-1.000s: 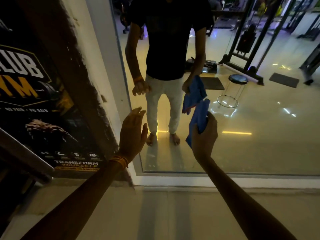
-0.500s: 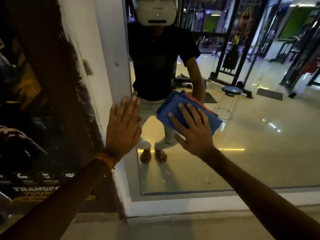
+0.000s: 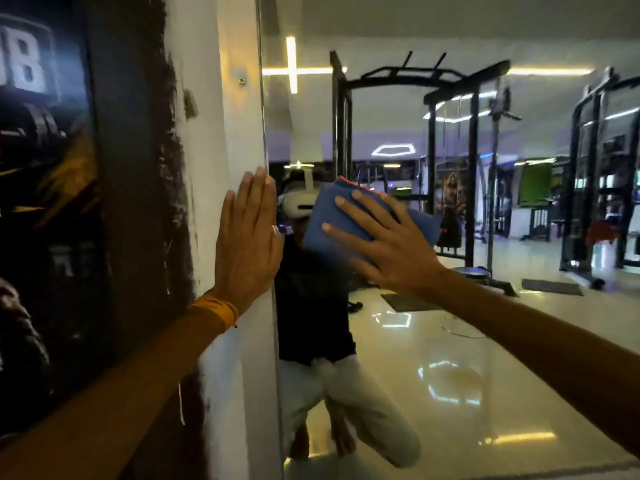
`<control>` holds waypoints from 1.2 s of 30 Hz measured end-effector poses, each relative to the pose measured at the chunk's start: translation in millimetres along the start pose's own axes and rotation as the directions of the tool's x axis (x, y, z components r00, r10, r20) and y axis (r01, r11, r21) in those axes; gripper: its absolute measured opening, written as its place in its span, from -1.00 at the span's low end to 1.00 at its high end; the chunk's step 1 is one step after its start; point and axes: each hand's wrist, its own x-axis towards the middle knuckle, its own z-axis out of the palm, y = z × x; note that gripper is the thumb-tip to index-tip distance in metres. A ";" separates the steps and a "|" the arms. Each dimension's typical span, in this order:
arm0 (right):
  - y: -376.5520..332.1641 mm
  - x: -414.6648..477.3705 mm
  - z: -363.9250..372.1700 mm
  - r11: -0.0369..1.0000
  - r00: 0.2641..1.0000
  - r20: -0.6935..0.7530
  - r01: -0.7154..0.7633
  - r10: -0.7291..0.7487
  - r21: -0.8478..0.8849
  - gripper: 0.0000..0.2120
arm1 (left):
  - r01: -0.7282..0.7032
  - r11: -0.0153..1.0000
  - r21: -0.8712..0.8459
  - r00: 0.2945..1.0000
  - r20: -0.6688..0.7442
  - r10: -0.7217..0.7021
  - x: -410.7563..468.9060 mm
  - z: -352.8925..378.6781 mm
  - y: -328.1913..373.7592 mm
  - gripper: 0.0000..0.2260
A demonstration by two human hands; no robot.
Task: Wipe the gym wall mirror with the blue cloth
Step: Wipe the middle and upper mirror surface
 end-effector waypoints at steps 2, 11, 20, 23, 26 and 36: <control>22.6 10.3 -3.3 0.996 0.996 -0.031 -0.088 0.087 -0.028 -0.46 | 0.008 0.998 -0.060 0.999 -0.044 -0.011 0.1 0.6 0.8 -0.38; 38.2 30.8 -7.3 0.999 0.999 0.014 0.040 -0.039 -0.023 -0.46 | 0.038 0.989 -0.140 0.992 -0.115 -0.055 19.6 7.0 -1.7 -0.43; -31.8 6.0 16.1 0.967 0.963 -0.090 -0.253 0.255 0.039 -0.48 | 0.022 0.994 -0.111 0.997 -0.076 -0.031 3.8 11.2 -1.8 -0.44; -61.8 -55.3 19.6 0.998 0.995 0.076 0.056 -0.058 0.027 -0.49 | 0.042 0.992 -0.117 0.997 -0.055 -0.049 -28.6 12.6 5.0 -0.44; -21.0 -36.6 10.7 1.000 0.999 0.032 -0.017 0.016 0.007 -0.47 | 0.044 0.995 -0.092 0.999 -0.013 -0.045 -64.1 16.2 11.2 -0.44; -133.3 -124.0 46.7 0.999 0.995 0.097 -0.039 0.036 0.023 -0.46 | 0.031 0.997 -0.072 0.999 -0.015 -0.032 -98.7 20.8 13.9 -0.45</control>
